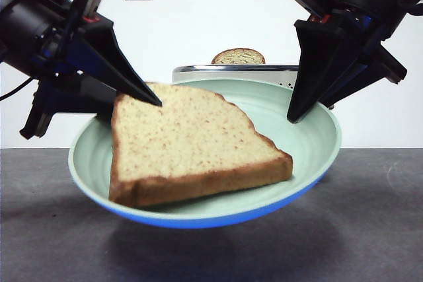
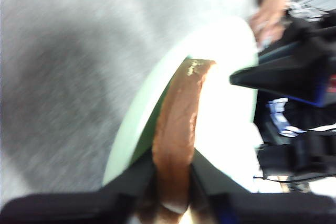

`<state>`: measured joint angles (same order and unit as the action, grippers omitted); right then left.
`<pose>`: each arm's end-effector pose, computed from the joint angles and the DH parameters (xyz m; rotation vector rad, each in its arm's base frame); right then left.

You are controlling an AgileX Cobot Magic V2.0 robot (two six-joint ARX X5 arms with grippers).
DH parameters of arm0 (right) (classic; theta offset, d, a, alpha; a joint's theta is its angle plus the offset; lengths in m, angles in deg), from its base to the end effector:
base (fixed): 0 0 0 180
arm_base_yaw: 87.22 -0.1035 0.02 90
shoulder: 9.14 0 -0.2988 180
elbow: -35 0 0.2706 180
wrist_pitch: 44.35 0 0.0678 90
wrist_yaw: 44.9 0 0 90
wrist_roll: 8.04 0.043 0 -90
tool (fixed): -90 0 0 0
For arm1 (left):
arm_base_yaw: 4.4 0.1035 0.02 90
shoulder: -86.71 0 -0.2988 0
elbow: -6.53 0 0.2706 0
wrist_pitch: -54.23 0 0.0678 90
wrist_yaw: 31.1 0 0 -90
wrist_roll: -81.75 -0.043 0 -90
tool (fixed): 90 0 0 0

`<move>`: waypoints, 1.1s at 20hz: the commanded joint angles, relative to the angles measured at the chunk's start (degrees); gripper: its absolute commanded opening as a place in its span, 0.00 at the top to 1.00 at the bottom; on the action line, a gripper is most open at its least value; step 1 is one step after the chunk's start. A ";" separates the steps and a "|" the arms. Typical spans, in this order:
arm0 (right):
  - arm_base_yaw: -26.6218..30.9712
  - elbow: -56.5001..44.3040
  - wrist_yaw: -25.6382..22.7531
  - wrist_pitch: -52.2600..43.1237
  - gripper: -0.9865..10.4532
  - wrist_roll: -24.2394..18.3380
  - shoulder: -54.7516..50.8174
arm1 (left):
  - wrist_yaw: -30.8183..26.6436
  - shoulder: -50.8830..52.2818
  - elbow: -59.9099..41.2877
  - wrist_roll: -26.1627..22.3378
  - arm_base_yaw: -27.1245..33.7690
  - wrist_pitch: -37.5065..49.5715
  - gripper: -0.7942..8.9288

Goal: Take the bread from the toaster,put the bread on the plate,put the plate on the table

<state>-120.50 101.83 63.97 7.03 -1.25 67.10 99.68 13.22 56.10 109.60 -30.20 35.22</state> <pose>0.2171 0.1591 0.2548 -0.0378 1.1325 0.7544 0.2182 -0.1367 0.2119 -0.5115 1.0407 -0.8948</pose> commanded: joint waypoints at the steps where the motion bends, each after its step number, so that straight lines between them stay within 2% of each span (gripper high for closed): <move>1: -0.90 -0.22 2.12 -1.25 0.93 0.74 0.00 | -1.53 -0.37 -0.28 -1.22 -1.27 -0.92 0.45; 8: -2.08 -0.22 2.01 -0.76 0.93 1.38 -0.02 | 0.24 0.87 0.46 -0.87 -1.81 -0.79 0.45; 13: -2.03 -0.22 2.03 0.61 0.93 1.38 -0.02 | 0.24 2.80 7.80 -1.31 -1.81 -5.16 0.45; 20: -2.01 -0.22 2.03 0.76 0.93 1.51 -0.02 | -2.29 2.80 16.04 -8.39 -1.79 -16.41 0.47; 22: -2.01 -0.22 2.03 0.79 0.93 1.55 -0.02 | -2.10 2.82 17.35 -8.63 -1.79 -17.49 0.47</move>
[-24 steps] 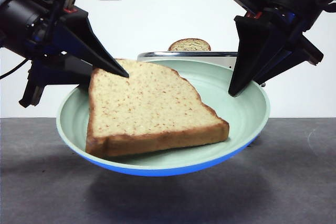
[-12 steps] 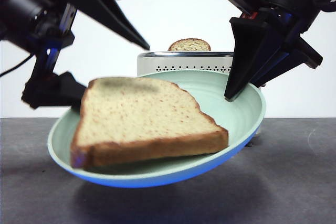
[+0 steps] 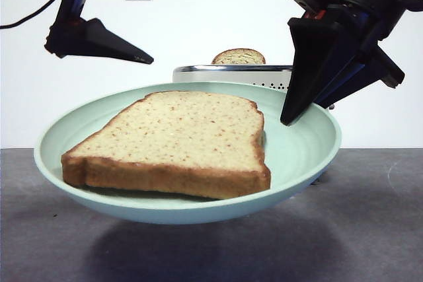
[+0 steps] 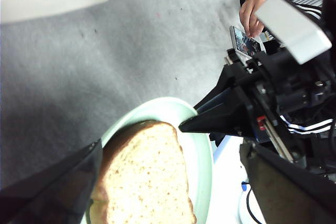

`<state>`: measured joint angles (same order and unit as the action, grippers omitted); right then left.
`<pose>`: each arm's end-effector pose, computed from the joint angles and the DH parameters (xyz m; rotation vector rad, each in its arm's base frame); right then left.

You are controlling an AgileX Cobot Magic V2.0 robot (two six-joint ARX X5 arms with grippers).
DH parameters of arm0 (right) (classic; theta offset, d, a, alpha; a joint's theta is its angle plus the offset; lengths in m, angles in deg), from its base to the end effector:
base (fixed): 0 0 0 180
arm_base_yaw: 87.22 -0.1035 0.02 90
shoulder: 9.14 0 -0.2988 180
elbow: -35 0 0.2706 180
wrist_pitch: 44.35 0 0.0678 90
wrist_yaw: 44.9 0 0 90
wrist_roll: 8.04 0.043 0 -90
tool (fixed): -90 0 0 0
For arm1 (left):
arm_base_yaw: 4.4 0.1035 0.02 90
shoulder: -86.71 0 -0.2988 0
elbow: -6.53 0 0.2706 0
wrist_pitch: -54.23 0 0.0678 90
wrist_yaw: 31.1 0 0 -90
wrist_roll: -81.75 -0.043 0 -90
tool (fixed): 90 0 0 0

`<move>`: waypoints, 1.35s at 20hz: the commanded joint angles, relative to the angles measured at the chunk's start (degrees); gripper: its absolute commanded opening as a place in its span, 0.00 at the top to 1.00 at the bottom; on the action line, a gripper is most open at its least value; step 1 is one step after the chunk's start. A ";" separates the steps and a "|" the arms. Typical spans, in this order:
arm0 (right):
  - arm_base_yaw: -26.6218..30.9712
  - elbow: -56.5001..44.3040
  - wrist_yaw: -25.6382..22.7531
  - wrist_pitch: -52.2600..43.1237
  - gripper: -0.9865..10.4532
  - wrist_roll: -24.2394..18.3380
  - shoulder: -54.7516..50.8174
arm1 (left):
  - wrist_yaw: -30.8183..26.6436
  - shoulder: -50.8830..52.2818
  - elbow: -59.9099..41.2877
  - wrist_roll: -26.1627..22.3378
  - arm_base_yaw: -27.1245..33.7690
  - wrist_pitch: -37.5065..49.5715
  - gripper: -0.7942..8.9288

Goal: Take the bread from the toaster,put the bread on the plate,put the plate on the table

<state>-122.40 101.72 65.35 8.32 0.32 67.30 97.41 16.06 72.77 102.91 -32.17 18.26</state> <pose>0.2095 0.1659 0.2525 -0.0259 1.1782 0.7823 0.2247 -0.1486 0.2989 -0.3823 0.9382 -0.9584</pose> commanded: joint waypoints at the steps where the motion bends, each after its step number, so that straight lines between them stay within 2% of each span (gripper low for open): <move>1: -0.07 -0.11 0.66 -0.50 0.93 -0.02 -0.22 | 0.15 0.00 1.53 -2.19 0.17 -1.09 0.47; 9: 1.79 -0.11 0.63 -0.63 0.93 -0.24 -0.22 | -0.07 4.68 8.96 -4.90 2.93 -6.47 0.47; 10: 2.36 -0.11 0.66 -0.68 0.93 -0.24 -0.22 | -0.11 6.47 9.14 -4.96 3.89 -6.97 0.51; 13: 3.72 -0.11 0.74 -2.36 0.93 -0.09 -0.22 | -2.71 12.57 9.27 -7.32 6.16 -11.10 0.72; 14: 4.11 -0.11 0.79 -3.26 0.93 0.46 -0.22 | -4.39 14.78 9.27 -9.22 6.36 -13.84 0.81; 16: 4.79 -0.11 0.83 -5.22 0.93 1.79 -0.20 | -9.16 18.38 9.27 -13.40 6.38 -19.69 0.93; 21: 5.60 -0.11 0.92 -7.96 0.93 4.79 2.45 | -20.22 23.71 9.27 -18.86 6.38 -29.51 0.93; 24: 5.57 -0.11 2.51 -8.94 0.93 4.92 7.45 | -20.46 25.11 9.27 -19.91 6.36 -30.62 0.93; 27: 5.66 -0.11 4.09 -12.76 0.93 6.91 11.39 | -20.46 25.22 9.27 -20.46 6.34 -31.39 0.93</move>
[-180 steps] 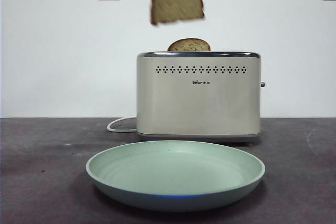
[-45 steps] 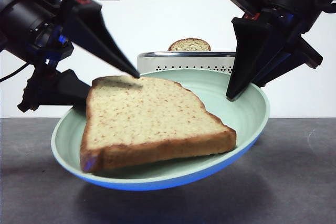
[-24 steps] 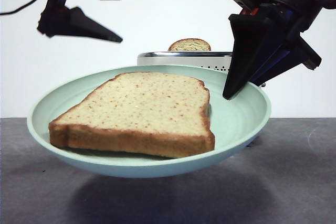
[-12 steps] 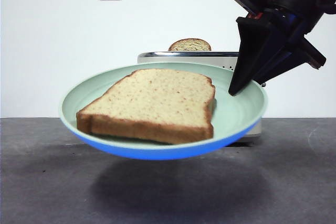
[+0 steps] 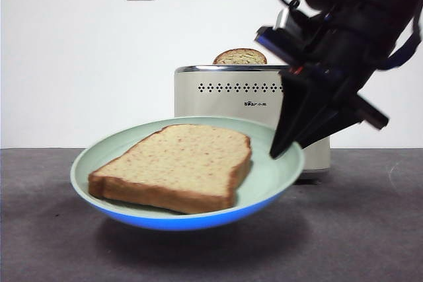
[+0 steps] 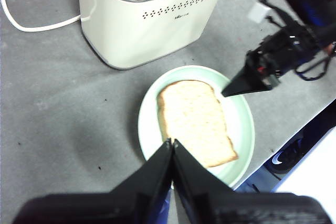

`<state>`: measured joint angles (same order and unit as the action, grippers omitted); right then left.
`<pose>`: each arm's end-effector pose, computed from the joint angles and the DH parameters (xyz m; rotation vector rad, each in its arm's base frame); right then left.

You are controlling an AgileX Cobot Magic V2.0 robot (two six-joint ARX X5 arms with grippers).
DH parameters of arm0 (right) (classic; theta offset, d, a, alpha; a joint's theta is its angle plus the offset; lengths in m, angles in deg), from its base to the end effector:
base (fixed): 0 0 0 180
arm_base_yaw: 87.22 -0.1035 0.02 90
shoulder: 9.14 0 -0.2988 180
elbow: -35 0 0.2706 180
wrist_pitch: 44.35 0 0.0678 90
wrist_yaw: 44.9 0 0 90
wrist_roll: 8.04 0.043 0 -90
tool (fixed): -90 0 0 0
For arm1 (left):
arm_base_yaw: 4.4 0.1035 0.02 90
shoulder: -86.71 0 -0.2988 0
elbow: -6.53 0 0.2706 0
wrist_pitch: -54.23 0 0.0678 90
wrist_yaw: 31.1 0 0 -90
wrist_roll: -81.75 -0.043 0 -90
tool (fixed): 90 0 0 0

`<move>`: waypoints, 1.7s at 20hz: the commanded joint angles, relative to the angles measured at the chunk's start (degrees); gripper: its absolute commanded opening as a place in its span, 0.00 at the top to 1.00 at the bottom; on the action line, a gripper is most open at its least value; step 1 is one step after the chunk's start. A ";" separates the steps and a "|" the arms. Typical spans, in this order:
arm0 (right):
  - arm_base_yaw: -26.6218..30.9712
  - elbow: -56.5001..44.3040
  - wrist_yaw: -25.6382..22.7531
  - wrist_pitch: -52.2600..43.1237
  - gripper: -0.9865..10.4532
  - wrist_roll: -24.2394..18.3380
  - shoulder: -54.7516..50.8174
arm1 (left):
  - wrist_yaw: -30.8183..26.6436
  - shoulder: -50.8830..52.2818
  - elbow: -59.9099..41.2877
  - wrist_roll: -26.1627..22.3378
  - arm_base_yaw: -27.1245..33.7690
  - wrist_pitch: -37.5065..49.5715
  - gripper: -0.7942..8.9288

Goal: Take the bread from the toaster,put the bread on the plate,put the plate on the table

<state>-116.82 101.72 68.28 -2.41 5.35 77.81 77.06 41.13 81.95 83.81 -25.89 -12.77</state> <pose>0.2595 0.1669 0.2134 0.1319 1.2089 0.6909 0.1181 -0.0609 0.3859 -0.0141 0.6729 -0.6552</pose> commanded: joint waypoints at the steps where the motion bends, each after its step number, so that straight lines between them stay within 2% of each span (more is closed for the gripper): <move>1: 0.33 -0.11 1.16 -2.80 0.93 1.88 1.79 | -0.11 0.15 0.09 -1.95 0.07 -0.70 0.93; 13: 2.03 -0.11 0.24 -4.52 0.93 1.60 9.03 | 0.09 0.15 0.09 -2.36 0.07 -1.22 0.93; 16: 2.03 -0.11 -2.51 -4.52 0.92 0.79 10.12 | 0.11 0.15 0.09 -2.36 0.07 -1.79 0.93; 18: 1.86 -0.11 -2.32 -4.72 0.85 0.26 10.12 | 0.09 0.15 0.09 -2.36 0.07 -2.25 0.93; 21: 1.86 -0.11 -2.27 -4.68 0.63 0.04 10.12 | 0.11 0.15 0.09 -2.38 0.07 -2.49 0.93; 24: 1.81 -0.11 -2.25 -4.68 0.55 -0.85 9.88 | 0.11 0.15 0.09 -2.36 0.07 -2.49 0.93; 29: 1.81 -0.11 -2.36 -2.43 0.55 -1.97 2.16 | 0.11 0.15 0.09 -2.38 0.07 -2.45 0.93; 34: 1.79 -0.11 -2.49 9.09 0.55 -6.01 -13.70 | 0.11 0.15 0.09 -2.36 0.07 -2.45 0.93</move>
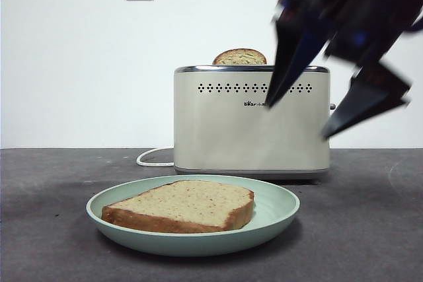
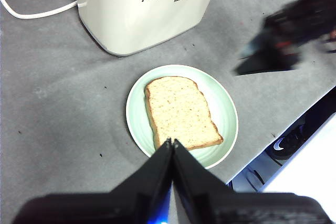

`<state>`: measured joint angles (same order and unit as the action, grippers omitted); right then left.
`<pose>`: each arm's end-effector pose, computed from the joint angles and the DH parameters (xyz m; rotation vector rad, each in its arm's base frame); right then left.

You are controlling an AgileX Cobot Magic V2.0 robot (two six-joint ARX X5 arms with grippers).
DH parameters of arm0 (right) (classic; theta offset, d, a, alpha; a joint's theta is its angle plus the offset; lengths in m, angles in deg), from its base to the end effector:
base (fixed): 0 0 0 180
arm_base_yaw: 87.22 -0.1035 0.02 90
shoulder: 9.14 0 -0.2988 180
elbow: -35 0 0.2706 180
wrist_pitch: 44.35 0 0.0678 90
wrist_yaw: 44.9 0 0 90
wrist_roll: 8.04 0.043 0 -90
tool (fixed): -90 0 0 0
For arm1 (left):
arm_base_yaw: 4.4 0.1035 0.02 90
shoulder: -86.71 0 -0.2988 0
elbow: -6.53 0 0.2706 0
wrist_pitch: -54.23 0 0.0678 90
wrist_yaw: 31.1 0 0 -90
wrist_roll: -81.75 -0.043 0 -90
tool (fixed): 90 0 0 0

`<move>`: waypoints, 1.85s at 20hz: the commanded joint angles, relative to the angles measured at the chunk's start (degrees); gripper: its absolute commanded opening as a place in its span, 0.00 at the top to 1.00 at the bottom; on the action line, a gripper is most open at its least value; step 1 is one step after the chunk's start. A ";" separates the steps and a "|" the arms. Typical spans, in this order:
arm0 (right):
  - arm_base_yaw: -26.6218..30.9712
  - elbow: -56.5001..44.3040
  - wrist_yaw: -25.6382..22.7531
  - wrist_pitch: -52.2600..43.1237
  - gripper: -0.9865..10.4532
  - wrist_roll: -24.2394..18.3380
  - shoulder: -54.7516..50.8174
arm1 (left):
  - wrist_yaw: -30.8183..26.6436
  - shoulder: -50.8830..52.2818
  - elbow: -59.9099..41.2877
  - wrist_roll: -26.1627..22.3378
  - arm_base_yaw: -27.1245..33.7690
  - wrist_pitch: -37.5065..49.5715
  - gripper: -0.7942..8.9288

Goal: Take the bread from the toaster,put the bread on the plate,put the plate on the table

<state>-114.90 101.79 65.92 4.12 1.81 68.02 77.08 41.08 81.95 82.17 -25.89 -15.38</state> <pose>0.2370 0.1416 0.2537 0.0836 1.1163 0.6758 0.1154 -0.0599 0.3820 0.0137 0.7107 -0.6612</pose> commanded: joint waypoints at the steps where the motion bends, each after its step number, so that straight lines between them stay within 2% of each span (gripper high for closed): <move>1: -0.20 -0.17 -0.11 5.14 0.55 -3.30 -7.37 | 0.11 0.20 0.09 -0.72 0.07 0.13 0.93; 3: -0.94 -0.17 0.15 11.13 0.56 -4.92 -15.41 | 0.15 0.20 0.09 -0.70 0.07 0.13 0.93; 9: -4.13 -0.17 0.31 22.43 0.59 -6.93 -30.03 | 0.31 0.20 0.09 -0.70 0.07 0.09 0.93; 13: -4.76 -0.17 0.98 26.29 0.89 -6.99 -34.77 | 0.31 0.20 0.09 -0.68 0.07 0.09 0.93; 14: -4.74 -0.17 2.89 26.82 0.93 -8.11 -35.12 | 0.31 0.20 0.09 -0.68 0.07 0.09 0.93; 17: -4.74 -0.17 5.81 27.23 0.93 -8.50 -35.17 | 0.28 0.20 0.09 -0.68 0.07 0.09 0.93; 33: -4.72 -0.17 5.81 27.04 0.91 -8.24 -35.67 | -0.22 0.17 0.09 -0.74 0.09 0.15 0.93; 37: -4.72 -0.17 5.81 27.04 0.91 -8.24 -35.67 | -10.45 0.20 0.09 -1.09 -0.48 1.88 0.92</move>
<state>-119.56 101.79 71.54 31.51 -6.15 32.42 66.85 41.08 81.93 81.71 -26.13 -13.87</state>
